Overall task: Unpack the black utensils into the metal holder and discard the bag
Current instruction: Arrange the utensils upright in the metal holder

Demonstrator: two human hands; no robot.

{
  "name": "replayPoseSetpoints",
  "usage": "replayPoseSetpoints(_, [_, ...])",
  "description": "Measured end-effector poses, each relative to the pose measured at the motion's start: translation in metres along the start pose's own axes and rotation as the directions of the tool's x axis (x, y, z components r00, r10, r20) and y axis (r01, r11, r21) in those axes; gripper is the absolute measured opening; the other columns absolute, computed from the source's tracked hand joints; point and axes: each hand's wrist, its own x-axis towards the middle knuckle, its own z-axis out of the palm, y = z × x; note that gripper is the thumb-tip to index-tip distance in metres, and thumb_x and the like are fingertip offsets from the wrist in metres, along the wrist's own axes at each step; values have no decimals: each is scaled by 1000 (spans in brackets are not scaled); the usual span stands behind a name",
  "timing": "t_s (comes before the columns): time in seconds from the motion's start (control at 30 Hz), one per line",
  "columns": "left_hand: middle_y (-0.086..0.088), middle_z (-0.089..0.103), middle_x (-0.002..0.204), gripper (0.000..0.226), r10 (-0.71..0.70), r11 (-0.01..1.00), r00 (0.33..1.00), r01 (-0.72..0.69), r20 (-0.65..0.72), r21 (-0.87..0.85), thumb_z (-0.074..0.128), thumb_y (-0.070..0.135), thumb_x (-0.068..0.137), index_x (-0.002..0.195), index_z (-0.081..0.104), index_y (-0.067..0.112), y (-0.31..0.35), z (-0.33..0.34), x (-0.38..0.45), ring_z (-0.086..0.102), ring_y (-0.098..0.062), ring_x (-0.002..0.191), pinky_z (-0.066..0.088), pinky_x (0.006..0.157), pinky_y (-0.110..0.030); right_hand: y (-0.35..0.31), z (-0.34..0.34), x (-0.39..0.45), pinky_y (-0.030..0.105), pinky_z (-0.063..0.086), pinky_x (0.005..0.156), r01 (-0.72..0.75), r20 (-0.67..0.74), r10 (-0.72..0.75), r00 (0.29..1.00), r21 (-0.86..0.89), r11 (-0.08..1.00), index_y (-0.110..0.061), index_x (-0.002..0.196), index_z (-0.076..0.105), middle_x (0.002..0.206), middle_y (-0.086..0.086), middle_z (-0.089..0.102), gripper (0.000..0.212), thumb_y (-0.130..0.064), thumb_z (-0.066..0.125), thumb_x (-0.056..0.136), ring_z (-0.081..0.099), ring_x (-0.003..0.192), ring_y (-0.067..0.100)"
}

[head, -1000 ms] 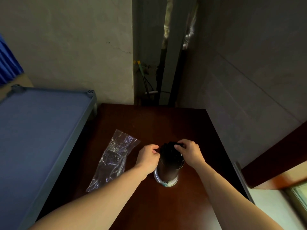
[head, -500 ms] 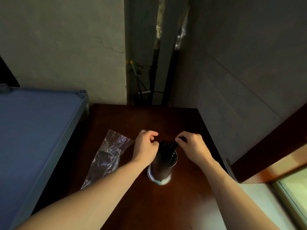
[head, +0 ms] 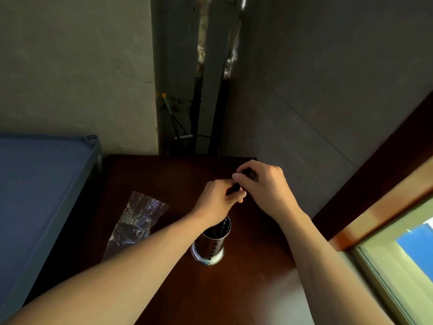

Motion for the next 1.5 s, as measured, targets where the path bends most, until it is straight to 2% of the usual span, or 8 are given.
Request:
replayPoseSetpoints(0.2, [9, 77, 78, 18, -95, 965, 994, 77, -59, -251, 57, 33, 100, 90, 68, 22, -6, -11, 3, 55, -3, 48, 48, 56, -27, 24, 15, -27, 14, 41, 53, -149, -53, 166, 985, 246, 958, -24, 114, 69, 70, -7, 62, 30, -42, 73, 89, 57, 59, 2])
replayPoseSetpoints(0.4, [-11, 79, 91, 15, -353, 601, 934, 187, -48, -777, 56, 20, 102, 108, 58, 6, -9, -25, 11, 52, -13, 53, 43, 53, -25, 46, 64, -69, 24, 41, 44, -463, 93, 484, 870, 494, 736, -28, 84, 73, 60, -7, 63, 13, -32, 68, 96, 53, 51, 8])
replayPoseSetpoints(0.73, [-21, 77, 91, 6, -459, 233, 888, 122, 2, -965, 54, 11, 102, 99, 56, 6, -8, -28, 16, 50, -14, 52, 38, 47, -23, 36, 95, -73, 24, 37, 46, -413, 238, 559, 794, 886, 210, -14, 132, 59, 78, 5, 62, 71, -47, 84, 75, 49, 56, 10])
replayPoseSetpoints(0.9, [-21, 74, 83, 8, -476, 186, 873, 215, 104, -959, 60, 3, 97, 89, 57, 3, -8, -7, 5, 50, -14, 48, 38, 42, -21, 28, 95, -47, 21, 36, 45, -284, 172, 517, 839, 948, 144, -14, 127, 65, 69, 1, 55, 46, -34, 74, 87, 44, 53, 8])
replayPoseSetpoints(1.17, [-18, 68, 90, 27, -620, 155, 768, 320, 160, -935, 72, 22, 92, 105, 59, 3, -27, 0, -3, 55, -15, 52, 39, 42, -22, 31, 86, -36, 25, 32, 42, -275, -11, 631, 776, 895, 353, -15, 76, 78, 56, 0, 56, 23, -27, 67, 92, 47, 48, 11])
replayPoseSetpoints(1.33, [-9, 64, 89, 20, -753, 505, 641, 417, -149, -755, 58, 17, 100, 117, 63, 8, -70, -11, -10, 56, -18, 57, 43, 41, -25, 60, 63, -36, 22, 35, 39, -393, -172, 571, 803, 566, 724, -20, 73, 76, 51, -6, 60, 22, -29, 68, 92, 48, 42, 7])
replayPoseSetpoints(1.43, [-12, 71, 107, 17, -665, 703, 697, 459, -270, -543, 59, 15, 99, 112, 70, 14, -84, -8, -14, 70, -33, 96, 58, 79, -43, 64, 67, -35, 20, 31, 37, -425, -92, 492, 866, 384, 820, -13, 69, 70, 47, -7, 54, 26, -24, 70, 92, 41, 37, 4])
replayPoseSetpoints(1.5, [-7, 70, 112, 18, -591, 781, 757, 450, -280, -433, 61, 15, 98, 113, 72, 17, -87, -4, -16, 67, -16, 91, 53, 75, -28, 62, 74, -34, 20, 29, 37, -427, -12, 454, 891, 317, 847, -11, 67, 67, 48, -7, 52, 27, -20, 70, 93, 38, 36, 4])
